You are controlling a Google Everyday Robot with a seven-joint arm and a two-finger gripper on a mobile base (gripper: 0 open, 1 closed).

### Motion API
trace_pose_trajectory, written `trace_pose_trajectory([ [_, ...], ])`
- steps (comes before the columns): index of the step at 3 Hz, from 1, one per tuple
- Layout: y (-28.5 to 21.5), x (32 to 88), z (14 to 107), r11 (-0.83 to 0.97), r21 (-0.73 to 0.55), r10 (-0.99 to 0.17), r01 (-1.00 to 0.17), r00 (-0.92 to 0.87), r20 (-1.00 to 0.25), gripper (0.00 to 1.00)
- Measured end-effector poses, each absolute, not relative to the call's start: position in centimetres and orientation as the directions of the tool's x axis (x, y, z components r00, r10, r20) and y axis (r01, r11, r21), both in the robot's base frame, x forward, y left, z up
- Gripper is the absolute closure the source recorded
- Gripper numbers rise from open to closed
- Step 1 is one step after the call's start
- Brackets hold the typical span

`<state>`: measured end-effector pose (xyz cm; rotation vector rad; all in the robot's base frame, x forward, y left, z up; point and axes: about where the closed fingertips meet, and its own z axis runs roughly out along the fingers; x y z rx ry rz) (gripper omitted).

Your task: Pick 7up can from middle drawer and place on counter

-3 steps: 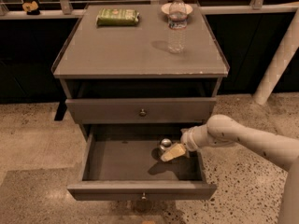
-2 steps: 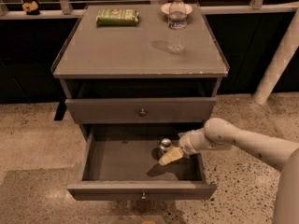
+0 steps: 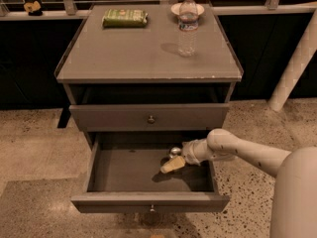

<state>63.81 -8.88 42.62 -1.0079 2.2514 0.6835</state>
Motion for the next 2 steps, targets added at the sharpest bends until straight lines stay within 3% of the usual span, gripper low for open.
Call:
trace_pose_trajectory([
  [2,-8.88,63.81,42.62,0.584,0.215,-0.489,-0.782,-0.551,-0.676,0.41],
])
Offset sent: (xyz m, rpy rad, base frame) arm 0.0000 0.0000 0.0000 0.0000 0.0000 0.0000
